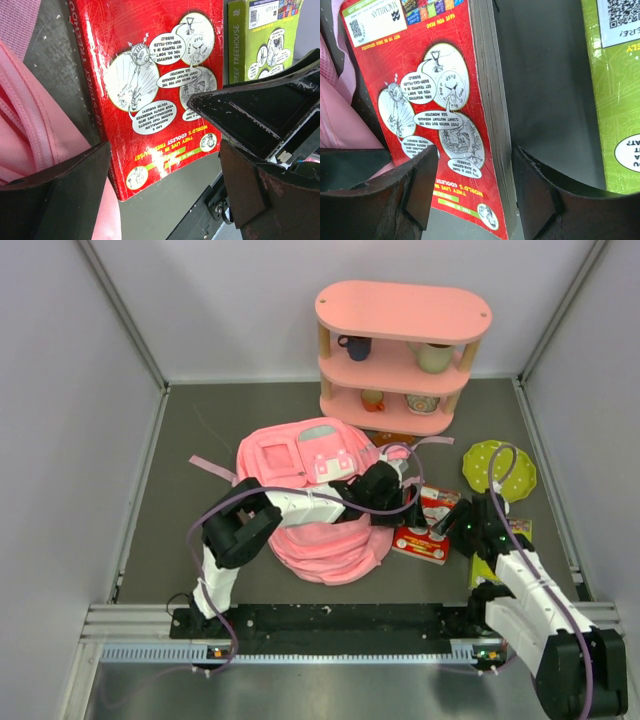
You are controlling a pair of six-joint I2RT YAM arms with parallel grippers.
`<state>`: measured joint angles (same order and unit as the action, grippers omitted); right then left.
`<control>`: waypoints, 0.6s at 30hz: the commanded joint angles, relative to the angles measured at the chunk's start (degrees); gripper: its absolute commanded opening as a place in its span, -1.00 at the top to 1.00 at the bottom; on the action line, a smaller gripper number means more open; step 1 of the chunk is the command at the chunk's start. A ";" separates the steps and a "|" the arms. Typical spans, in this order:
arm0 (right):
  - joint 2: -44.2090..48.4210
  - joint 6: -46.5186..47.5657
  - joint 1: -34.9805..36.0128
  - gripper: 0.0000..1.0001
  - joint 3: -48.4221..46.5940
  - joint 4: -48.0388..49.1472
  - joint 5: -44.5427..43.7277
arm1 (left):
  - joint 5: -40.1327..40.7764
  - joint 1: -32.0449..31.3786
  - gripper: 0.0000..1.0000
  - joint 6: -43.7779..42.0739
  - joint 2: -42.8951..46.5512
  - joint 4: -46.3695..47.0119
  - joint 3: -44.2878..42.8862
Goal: Pack the student bag
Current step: Pick up the book from the center of the board.
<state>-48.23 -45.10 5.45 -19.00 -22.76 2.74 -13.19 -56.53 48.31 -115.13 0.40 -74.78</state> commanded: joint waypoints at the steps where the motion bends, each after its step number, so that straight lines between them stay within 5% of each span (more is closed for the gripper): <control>1: 2.08 -0.69 -0.44 -0.16 0.99 0.88 3.14 | -3.22 1.25 -0.86 -1.03 -4.05 -0.93 2.27; 8: 5.15 -1.39 -0.44 0.28 1.60 2.20 4.73 | -8.34 -0.07 -0.76 0.46 -6.16 5.30 2.01; 18: 14.30 -1.39 -0.44 0.54 2.22 3.16 7.19 | -8.17 -0.42 -0.75 0.38 -5.28 5.31 2.18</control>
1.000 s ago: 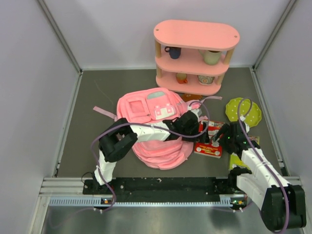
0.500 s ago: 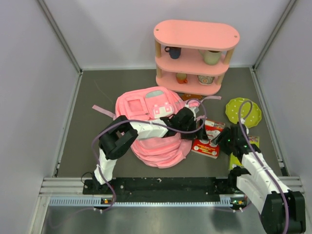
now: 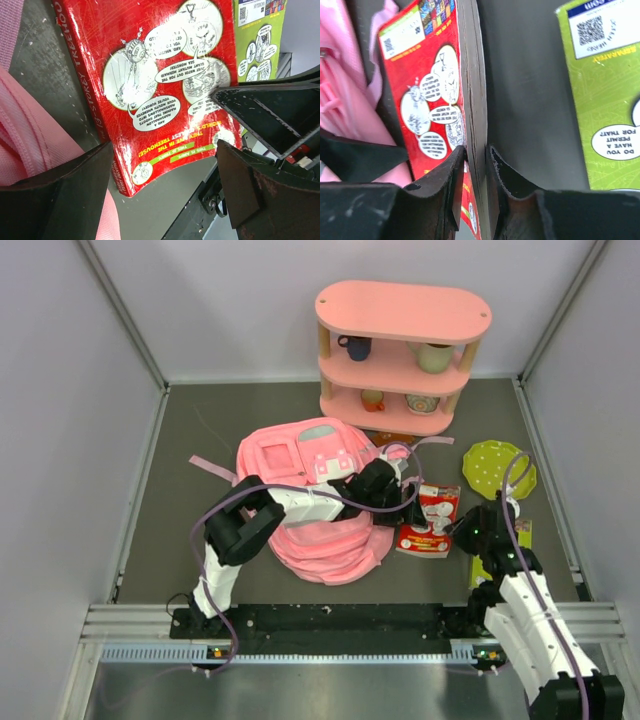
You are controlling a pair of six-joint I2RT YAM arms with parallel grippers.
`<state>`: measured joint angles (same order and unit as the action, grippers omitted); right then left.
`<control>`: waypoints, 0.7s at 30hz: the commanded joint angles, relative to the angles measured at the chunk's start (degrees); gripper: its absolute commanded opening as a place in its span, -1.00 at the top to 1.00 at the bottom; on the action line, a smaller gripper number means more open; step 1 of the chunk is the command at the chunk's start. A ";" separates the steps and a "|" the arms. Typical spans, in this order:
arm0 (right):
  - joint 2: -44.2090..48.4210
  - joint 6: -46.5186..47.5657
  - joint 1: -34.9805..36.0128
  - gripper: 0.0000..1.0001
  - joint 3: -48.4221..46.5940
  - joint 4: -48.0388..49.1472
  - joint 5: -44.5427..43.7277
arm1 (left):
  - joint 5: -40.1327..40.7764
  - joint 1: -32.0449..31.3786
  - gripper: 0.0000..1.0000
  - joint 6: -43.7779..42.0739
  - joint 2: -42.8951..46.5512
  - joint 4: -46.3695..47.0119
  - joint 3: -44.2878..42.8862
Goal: Pack the student bag
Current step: Pick up the book from the center of the board.
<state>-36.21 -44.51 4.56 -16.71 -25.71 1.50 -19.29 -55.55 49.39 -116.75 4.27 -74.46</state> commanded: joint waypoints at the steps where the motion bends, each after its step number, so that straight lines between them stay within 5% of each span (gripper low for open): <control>1: 2.02 -1.90 0.54 0.50 -0.16 5.94 8.61 | -1.98 -1.49 -0.74 -0.69 -3.57 1.44 1.68; 3: 0.88 -1.72 0.54 0.31 0.19 6.11 9.40 | -1.98 -1.40 -0.74 -0.78 -3.31 1.53 1.77; 7: -1.76 -0.93 0.54 0.27 0.01 6.38 9.93 | -2.16 -1.49 -0.73 -0.78 -2.96 1.53 1.68; 10: -2.55 -0.58 0.45 1.00 -0.69 5.59 9.05 | -1.98 -1.40 -0.72 -0.87 -2.70 1.53 1.60; 21: 7.37 0.83 0.54 1.00 -12.90 -8.82 1.92 | 6.35 -1.23 -0.86 -5.88 12.49 -5.92 1.77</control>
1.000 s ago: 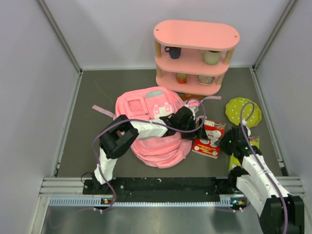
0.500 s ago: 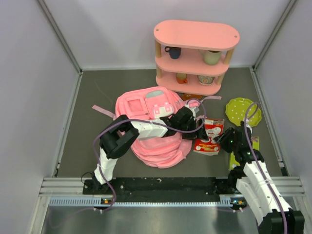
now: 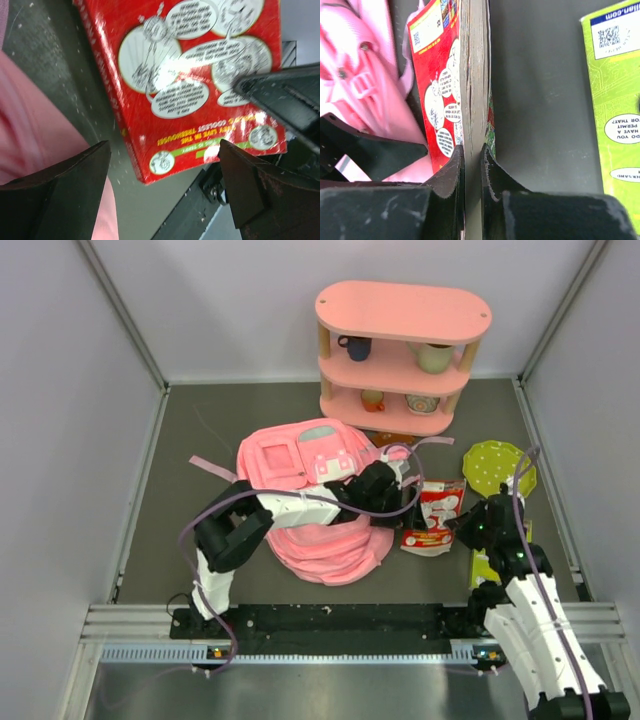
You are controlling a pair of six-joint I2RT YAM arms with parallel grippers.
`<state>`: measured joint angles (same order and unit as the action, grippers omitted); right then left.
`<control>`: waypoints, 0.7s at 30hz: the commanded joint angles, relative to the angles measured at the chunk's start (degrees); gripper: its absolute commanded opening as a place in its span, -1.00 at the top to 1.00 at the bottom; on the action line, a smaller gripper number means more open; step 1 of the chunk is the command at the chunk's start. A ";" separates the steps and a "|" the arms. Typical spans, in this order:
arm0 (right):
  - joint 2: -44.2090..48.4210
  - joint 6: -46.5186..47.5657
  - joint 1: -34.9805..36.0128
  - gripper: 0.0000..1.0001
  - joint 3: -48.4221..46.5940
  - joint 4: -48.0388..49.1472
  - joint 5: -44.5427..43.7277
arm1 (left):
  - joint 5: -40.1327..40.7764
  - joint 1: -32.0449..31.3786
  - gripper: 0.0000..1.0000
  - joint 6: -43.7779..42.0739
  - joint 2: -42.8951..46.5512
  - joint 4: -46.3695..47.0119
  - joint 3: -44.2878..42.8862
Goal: Pack the student bag
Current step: Pick up the book from the center of the board.
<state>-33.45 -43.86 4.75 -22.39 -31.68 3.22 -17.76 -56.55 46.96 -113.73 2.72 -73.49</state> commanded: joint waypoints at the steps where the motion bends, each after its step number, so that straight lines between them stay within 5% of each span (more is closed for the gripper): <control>1: 5.49 0.09 0.26 1.00 -8.10 -3.21 0.99 | 5.80 -0.22 -0.87 -4.50 11.06 -5.17 0.90; 6: 10.24 0.61 0.34 1.00 -12.49 -4.09 8.26 | 9.41 1.71 -0.96 -5.39 23.10 -5.71 5.46; 11: 10.95 1.50 0.34 1.00 -13.65 0.20 22.24 | 5.11 4.96 -0.97 -3.29 32.06 7.16 15.11; 21: 14.55 -3.52 0.34 1.00 -11.80 11.11 37.29 | 1.42 6.19 -0.97 -0.38 33.49 15.47 19.18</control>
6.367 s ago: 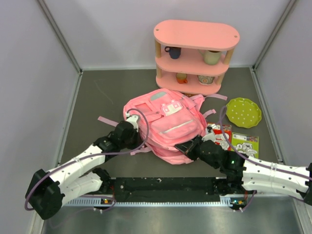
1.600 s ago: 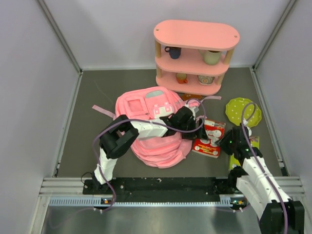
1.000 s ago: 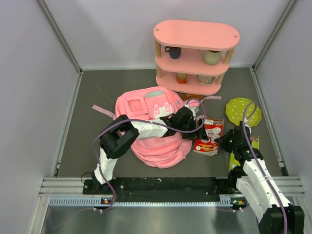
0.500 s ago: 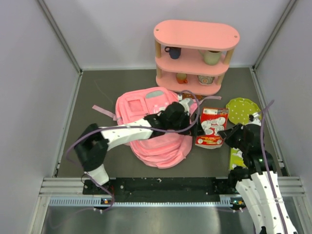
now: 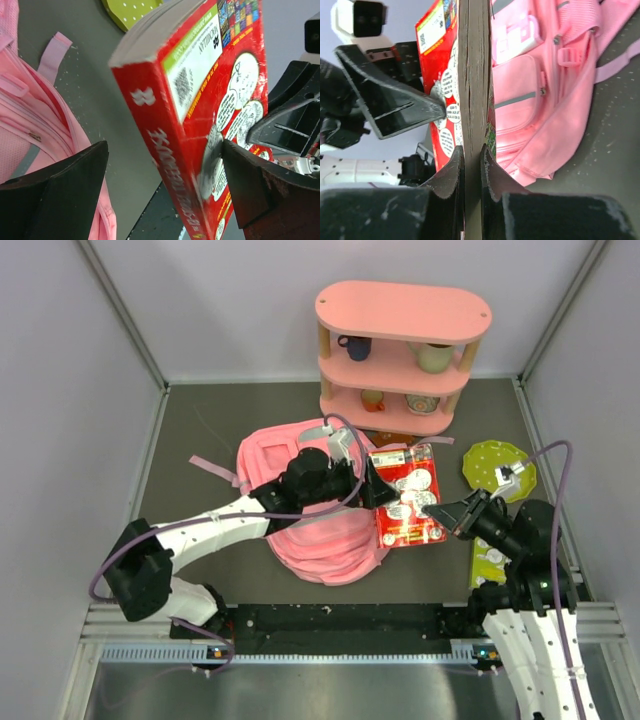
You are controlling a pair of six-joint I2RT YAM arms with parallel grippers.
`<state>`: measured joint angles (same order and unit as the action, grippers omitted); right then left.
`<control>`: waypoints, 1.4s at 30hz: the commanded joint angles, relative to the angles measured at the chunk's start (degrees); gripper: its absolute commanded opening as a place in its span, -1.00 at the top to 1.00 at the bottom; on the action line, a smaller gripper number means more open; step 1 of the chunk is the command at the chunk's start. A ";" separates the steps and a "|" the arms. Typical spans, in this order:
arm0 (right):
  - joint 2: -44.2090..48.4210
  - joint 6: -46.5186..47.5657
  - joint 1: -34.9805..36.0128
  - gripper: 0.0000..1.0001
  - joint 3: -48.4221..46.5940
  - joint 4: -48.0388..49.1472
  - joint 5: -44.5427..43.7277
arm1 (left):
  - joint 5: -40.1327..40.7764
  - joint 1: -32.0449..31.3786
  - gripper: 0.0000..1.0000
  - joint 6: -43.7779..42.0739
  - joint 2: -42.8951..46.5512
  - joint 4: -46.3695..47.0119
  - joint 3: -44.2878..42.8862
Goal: Pack the student bag
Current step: Pick up the book from the center of the board.
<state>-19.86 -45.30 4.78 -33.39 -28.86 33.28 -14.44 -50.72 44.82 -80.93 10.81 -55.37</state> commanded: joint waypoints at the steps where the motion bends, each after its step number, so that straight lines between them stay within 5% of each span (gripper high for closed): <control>1: 0.79 -2.25 0.41 1.00 -0.37 9.34 8.02 | -2.26 0.36 -0.97 2.03 0.51 7.91 1.06; 4: 0.61 -3.48 0.32 1.00 1.30 12.07 11.63 | -3.40 0.45 -0.96 2.47 0.51 10.28 1.06; 8: -1.67 -1.73 0.32 1.00 1.66 12.69 14.96 | -6.03 0.45 -0.68 2.47 0.94 13.71 1.32; 11: -3.08 -1.37 0.32 1.00 1.75 13.48 16.03 | -8.85 0.45 -0.10 2.29 1.21 15.64 1.85; 15: -5.01 0.38 0.32 0.92 0.96 11.21 11.21 | -9.03 0.71 1.00 2.99 3.57 16.09 3.60; 17: -5.19 0.74 0.32 0.29 -0.18 8.75 5.50 | -6.93 1.50 1.00 2.99 5.50 14.43 5.27; 18: -5.19 0.74 0.41 -0.48 -0.45 7.78 4.09 | -5.88 1.85 1.00 2.82 8.13 13.46 6.06; 21: -4.84 0.13 0.32 -0.95 -1.59 2.50 -1.89 | 0.27 3.78 1.00 2.29 15.58 9.33 10.01; 30: 6.05 -14.80 0.50 -0.98 7.36 8.90 6.09 | 19.70 7.21 1.00 5.71 36.70 2.72 19.86; 37: 6.68 -22.73 4.44 -0.98 10.19 17.25 5.05 | 16.29 7.30 1.00 11.52 34.88 15.62 23.38; 42: -0.96 -20.54 16.19 -0.98 8.17 20.77 -1.18 | 12.33 7.21 1.00 12.84 31.54 17.67 21.98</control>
<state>-16.01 -65.25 12.80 -22.57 -14.72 36.84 1.43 -43.42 54.63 -48.58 18.06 -31.81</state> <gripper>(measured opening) 0.987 0.240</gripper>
